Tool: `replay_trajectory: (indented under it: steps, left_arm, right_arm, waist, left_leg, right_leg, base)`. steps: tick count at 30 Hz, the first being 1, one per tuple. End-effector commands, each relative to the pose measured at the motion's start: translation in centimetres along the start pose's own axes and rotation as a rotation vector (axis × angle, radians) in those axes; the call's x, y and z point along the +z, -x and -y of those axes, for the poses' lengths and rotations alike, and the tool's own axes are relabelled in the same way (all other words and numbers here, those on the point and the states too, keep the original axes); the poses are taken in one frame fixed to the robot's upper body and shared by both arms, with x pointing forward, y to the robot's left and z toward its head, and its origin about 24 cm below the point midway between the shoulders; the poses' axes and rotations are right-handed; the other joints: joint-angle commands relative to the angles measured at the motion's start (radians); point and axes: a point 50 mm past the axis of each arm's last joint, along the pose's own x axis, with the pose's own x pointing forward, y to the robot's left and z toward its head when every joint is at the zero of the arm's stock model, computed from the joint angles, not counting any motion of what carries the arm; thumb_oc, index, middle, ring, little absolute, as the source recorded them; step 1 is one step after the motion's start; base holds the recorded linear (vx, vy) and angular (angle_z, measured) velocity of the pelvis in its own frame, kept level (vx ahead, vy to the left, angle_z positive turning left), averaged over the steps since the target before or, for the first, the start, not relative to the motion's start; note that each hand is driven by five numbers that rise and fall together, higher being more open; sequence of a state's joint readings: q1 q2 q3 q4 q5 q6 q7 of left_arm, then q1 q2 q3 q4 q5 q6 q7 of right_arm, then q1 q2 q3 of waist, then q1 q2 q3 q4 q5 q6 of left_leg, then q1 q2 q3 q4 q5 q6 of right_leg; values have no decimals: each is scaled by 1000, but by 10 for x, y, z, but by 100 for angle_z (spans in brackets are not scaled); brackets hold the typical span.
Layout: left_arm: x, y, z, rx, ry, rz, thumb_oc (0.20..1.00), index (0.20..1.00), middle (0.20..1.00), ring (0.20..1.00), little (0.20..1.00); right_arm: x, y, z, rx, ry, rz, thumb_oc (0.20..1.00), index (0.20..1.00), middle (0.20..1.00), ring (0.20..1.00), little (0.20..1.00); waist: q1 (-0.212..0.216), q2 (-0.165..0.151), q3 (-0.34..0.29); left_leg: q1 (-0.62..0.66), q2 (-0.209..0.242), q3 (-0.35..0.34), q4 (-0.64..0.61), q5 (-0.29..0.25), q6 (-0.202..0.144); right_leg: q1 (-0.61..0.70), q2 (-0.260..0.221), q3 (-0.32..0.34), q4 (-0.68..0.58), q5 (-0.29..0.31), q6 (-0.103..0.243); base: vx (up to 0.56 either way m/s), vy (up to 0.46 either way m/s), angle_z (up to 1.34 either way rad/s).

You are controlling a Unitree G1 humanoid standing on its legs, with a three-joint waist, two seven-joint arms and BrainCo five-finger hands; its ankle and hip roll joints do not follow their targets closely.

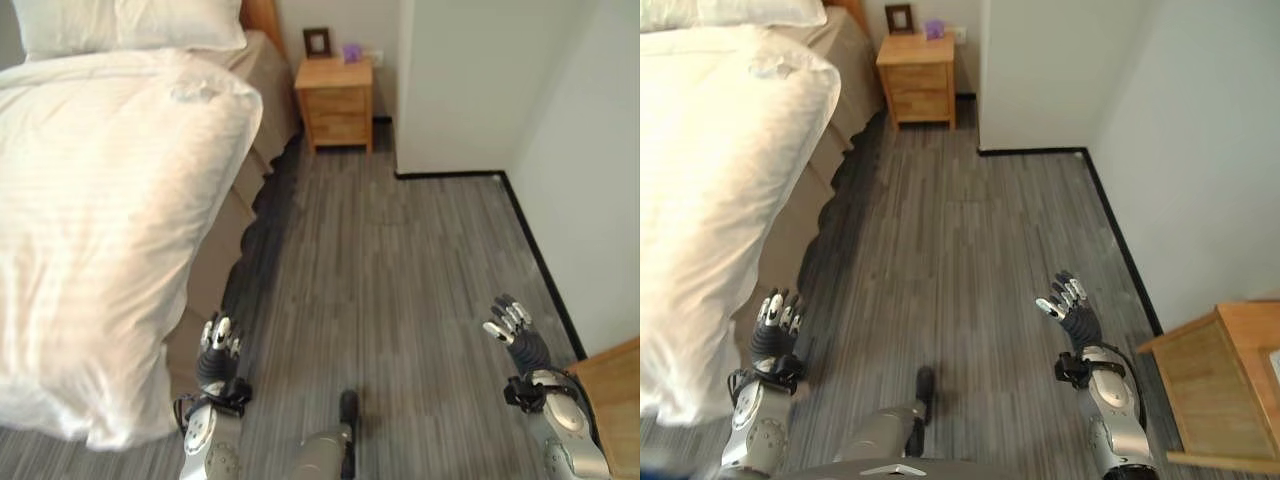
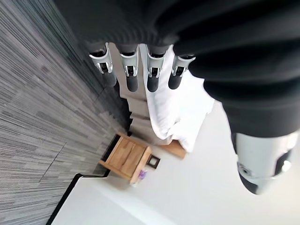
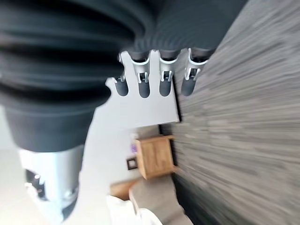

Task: Making the bed.

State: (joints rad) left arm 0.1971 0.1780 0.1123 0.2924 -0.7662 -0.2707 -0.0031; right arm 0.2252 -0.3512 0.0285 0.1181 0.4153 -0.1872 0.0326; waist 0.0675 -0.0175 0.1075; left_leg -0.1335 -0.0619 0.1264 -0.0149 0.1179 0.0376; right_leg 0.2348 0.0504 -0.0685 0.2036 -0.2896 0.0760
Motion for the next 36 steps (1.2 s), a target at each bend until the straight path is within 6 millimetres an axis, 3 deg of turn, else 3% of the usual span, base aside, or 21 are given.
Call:
replay_trajectory:
  steps: [1, 2, 3, 4, 6, 8, 12, 13, 14, 18, 20, 21, 23, 24, 27, 28, 29, 31, 32, 34, 36]
  left_arm:
    - [49, -19, 19, -99, -41, 199, 1000, 1000, 1000, 1000, 1000]
    - [54, -22, 24, -128, -88, 208, 1000, 1000, 1000, 1000, 1000]
    - [54, -22, 24, -128, -88, 208, 1000, 1000, 1000, 1000, 1000]
    - [56, -23, 25, -143, -102, 212, 1000, 1000, 1000, 1000, 1000]
    - [59, -25, 30, -174, -107, 222, 1000, 1000, 1000, 1000, 1000]
    - [59, -26, 36, -213, -91, 214, 1000, 1000, 1000, 1000, 1000]
    - [53, -30, 42, -223, -58, 197, 1000, 1000, 1000, 1000, 1000]
    - [55, -33, 48, -230, -40, 214, 1000, 1000, 1000, 1000, 1000]
    - [55, -34, 52, -240, -41, 217, 1000, 1000, 1000, 1000, 1000]
    - [55, -35, 57, -254, -51, 225, 1000, 1000, 1000, 1000, 1000]
    - [48, -33, 58, -261, -41, 202, 1000, 1000, 1000, 1000, 1000]
    - [47, -35, 63, -260, 33, 201, 1000, 1000, 1000, 1000, 1000]
    - [47, -36, 68, -280, 45, 198, 1000, 1000, 1000, 1000, 1000]
    - [47, -36, 68, -274, 30, 198, 1000, 1000, 1000, 1000, 1000]
    - [42, -37, 75, -309, 62, 167, 1000, 1000, 1000, 1000, 1000]
    - [41, -37, 75, -309, 63, 166, 1000, 1000, 1000, 1000, 1000]
    - [38, -35, 76, -322, 68, 153, 1000, 1000, 1000, 1000, 1000]
    - [34, -33, 74, -325, 44, 141, 1000, 1000, 1000, 1000, 1000]
    - [31, -32, 71, -313, 37, 128, 1000, 1000, 1000, 1000, 1000]
    - [25, -26, 62, -294, 26, 105, 1000, 1000, 1000, 1000, 1000]
    - [24, -20, 48, -259, 1, 95, 1000, 1000, 1000, 1000, 1000]
  right_arm:
    - [27, -12, -15, 26, -45, 163, 1000, 1000, 1000, 1000, 1000]
    - [27, -13, -16, 41, 6, 152, 1000, 1000, 1000, 1000, 1000]
    - [27, -13, -16, 41, 7, 152, 1000, 1000, 1000, 1000, 1000]
    - [25, -13, -16, 44, 18, 142, 1000, 1000, 1000, 1000, 1000]
    - [24, -11, -16, 50, 23, 135, 1000, 1000, 1000, 1000, 1000]
    - [23, -9, -12, 52, 48, 126, 1000, 1000, 1000, 1000, 1000]
    - [18, -4, -7, 16, 45, 109, 1000, 1000, 1000, 1000, 1000]
    - [19, -2, -7, 19, 46, 112, 1000, 1000, 1000, 1000, 1000]
    - [20, -1, -7, 29, 61, 114, 1000, 1000, 1000, 1000, 1000]
    - [26, 0, -7, 65, 125, 134, 1000, 1000, 1000, 1000, 1000]
    - [28, -3, -8, 94, 155, 142, 1000, 1000, 1000, 1000, 1000]
    - [45, -10, -14, 144, 171, 208, 1000, 1000, 1000, 1000, 1000]
    - [51, -12, -17, 179, 152, 228, 1000, 1000, 1000, 1000, 1000]
    - [53, -14, -19, 186, 155, 232, 1000, 1000, 1000, 1000, 1000]
    - [52, -14, -20, 210, 186, 220, 1000, 1000, 1000, 1000, 1000]
    - [52, -14, -20, 210, 186, 220, 1000, 1000, 1000, 1000, 1000]
    - [52, -13, -20, 220, 181, 215, 1000, 1000, 1000, 1000, 1000]
    - [50, -12, -21, 236, 191, 203, 1000, 1000, 1000, 1000, 1000]
    - [48, -12, -24, 256, 192, 195, 1000, 1000, 1000, 1000, 1000]
    - [41, -13, -32, 298, 196, 165, 1000, 1000, 1000, 1000, 1000]
    - [35, -13, -41, 340, 162, 142, 1000, 1000, 1000, 1000, 1000]
  waist:
    - [6, -31, 22]
    - [-21, 6, 53]
    - [-24, 2, 56]
    - [-35, 16, 58]
    - [-53, 23, 61]
    - [-74, 23, 64]
    - [-125, -8, 59]
    - [-149, -13, 50]
    - [-163, -13, 47]
    - [-180, -10, 36]
    - [-180, -1, 30]
    - [-173, -17, 51]
    - [-140, -63, 83]
    - [-131, -70, 100]
    - [-112, -70, 101]
    - [-111, -71, 103]
    - [-108, -65, 92]
    - [-100, -58, 86]
    - [-90, -51, 82]
    - [-47, -41, 76]
    - [-20, -29, 56]
  left_leg:
    - [70, 31, -14, 31, -36, 21]
    - [151, 45, -21, -1, -59, 36]
    - [155, 39, -23, -3, -59, 37]
    - [198, 42, -29, -26, -71, 42]
    - [250, 44, -35, -43, -89, 34]
    - [288, 50, -58, -50, -108, 17]
    - [369, 51, -110, -69, -173, -24]
    - [425, 64, -138, -72, -190, -42]
    - [451, 77, -159, -72, -196, -50]
    - [497, 125, -200, -38, -195, -75]
    - [464, 158, -212, 97, -109, -105]
    - [311, 176, -189, 440, 29, -134]
    - [160, 136, -173, 668, 41, -109]
    - [118, 159, -129, 703, 30, -99]
    - [27, 268, 25, 559, 48, -114]
    - [34, 266, 27, 554, 49, -114]
    - [20, 273, 80, 465, 41, -118]
    - [3, 241, 62, 397, 39, -125]
    - [-6, 200, 32, 309, 40, -120]
    - [-10, 109, -90, 186, 31, -117]
    - [10, 52, -166, 125, 35, -114]
  right_leg:
    - [-160, -189, 69, 343, 528, 117]
    - [-254, -204, 18, 465, 503, 94]
    - [-253, -210, 16, 473, 496, 94]
    - [-299, -237, -26, 506, 466, 86]
    - [-343, -296, -118, 438, 420, 73]
    - [-366, -298, -152, 327, 396, 72]
    - [-393, -194, -33, -49, 377, 92]
    - [-418, -158, 28, -196, 426, 106]
    - [-427, -145, 58, -238, 452, 116]
    - [-426, -132, 61, -199, 470, 110]
    - [-407, -121, 51, -164, 451, 80]
    - [-341, -122, 22, -155, 415, 26]
    - [-273, -135, 30, -164, 378, -16]
    - [-244, -131, 19, -160, 355, -28]
    - [-165, -137, -21, -176, 308, -41]
    - [-160, -139, -21, -178, 307, -40]
    - [-134, -138, -39, -189, 291, -36]
    - [-114, -134, -46, -194, 272, -27]
    - [-105, -132, -50, -191, 262, -23]
    - [-62, -124, -36, -192, 243, -11]
    - [-46, -106, -8, -179, 229, -3]
  base:
    - [546, 331, -17]
    - [424, 241, -23]
    - [456, 212, 1]
    - [327, 95, 32]
    - [486, 56, 57]
    - [471, -92, 56]
    - [549, -210, 43]
    - [767, -254, 47]
    - [617, -190, 54]
    - [400, -194, 57]
    - [451, -336, 16]
    - [464, -474, 32]
    - [337, -442, 58]
    - [282, -301, 39]
    - [307, -161, 19]
    - [292, -66, 39]
    - [322, -36, 44]
    - [308, -10, 50]
    - [268, 30, 26]
    - [389, 26, -11]
    - [411, 47, -55]
